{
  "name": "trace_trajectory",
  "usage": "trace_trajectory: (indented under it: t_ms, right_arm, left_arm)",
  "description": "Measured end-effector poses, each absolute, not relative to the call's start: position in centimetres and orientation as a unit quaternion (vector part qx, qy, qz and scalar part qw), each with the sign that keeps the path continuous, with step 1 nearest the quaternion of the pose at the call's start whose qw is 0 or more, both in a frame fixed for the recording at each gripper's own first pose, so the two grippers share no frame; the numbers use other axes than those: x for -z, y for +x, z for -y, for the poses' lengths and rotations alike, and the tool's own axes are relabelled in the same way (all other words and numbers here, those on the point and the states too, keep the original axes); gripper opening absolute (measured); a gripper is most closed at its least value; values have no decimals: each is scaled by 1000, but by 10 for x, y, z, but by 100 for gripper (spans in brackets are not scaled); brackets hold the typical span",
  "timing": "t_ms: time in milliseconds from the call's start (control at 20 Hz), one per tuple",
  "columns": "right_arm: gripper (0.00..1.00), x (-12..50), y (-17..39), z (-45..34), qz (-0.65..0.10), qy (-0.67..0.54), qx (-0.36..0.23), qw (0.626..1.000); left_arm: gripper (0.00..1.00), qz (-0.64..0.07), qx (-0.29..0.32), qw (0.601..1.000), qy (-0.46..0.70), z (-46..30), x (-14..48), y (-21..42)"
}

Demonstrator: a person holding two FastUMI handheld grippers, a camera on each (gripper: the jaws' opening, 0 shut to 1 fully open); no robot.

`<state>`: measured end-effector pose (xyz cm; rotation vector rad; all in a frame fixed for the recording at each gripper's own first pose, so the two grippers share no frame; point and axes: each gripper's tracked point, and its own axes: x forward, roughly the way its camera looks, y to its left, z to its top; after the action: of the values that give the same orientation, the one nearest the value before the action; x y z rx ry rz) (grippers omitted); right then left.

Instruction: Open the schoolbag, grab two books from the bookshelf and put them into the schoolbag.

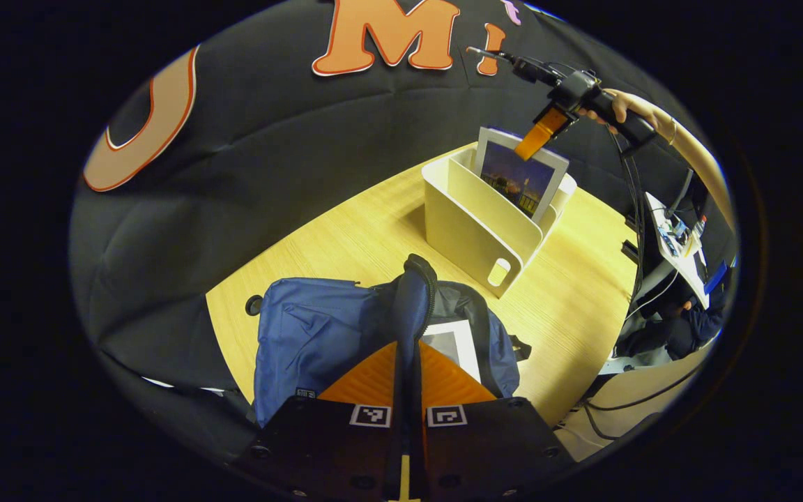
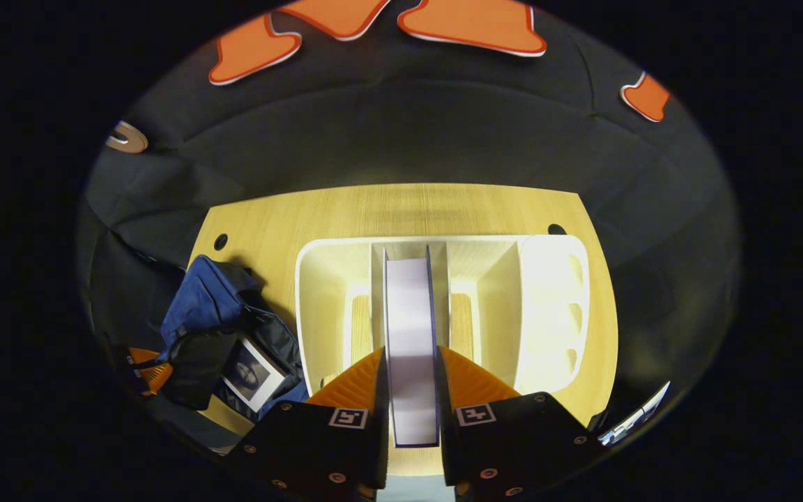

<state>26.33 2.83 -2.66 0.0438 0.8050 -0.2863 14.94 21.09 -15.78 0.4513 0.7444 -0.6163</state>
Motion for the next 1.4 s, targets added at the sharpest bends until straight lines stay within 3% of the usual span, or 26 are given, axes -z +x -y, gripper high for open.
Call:
trace_trajectory:
  t_ms: [400,550,650,900,1400]
  right_arm:
    - [31,-99,187,-55,-265,52,110,957]
    - [31,-121,158,-71,-222,97,78,967]
    - [31,-119,136,-89,-207,126,52,969]
    - [30,-62,109,-140,-227,224,-45,947]
    - [30,106,133,-217,-241,437,-99,861]
  left_arm:
    - [5,-351,293,860,225,-207,155,148]
    - [0,-349,289,862,226,-209,154,149]
    - [5,-348,286,862,232,-211,154,148]
    - [5,-338,287,856,266,-208,152,150]
    - [5,-335,293,847,292,-204,146,152]
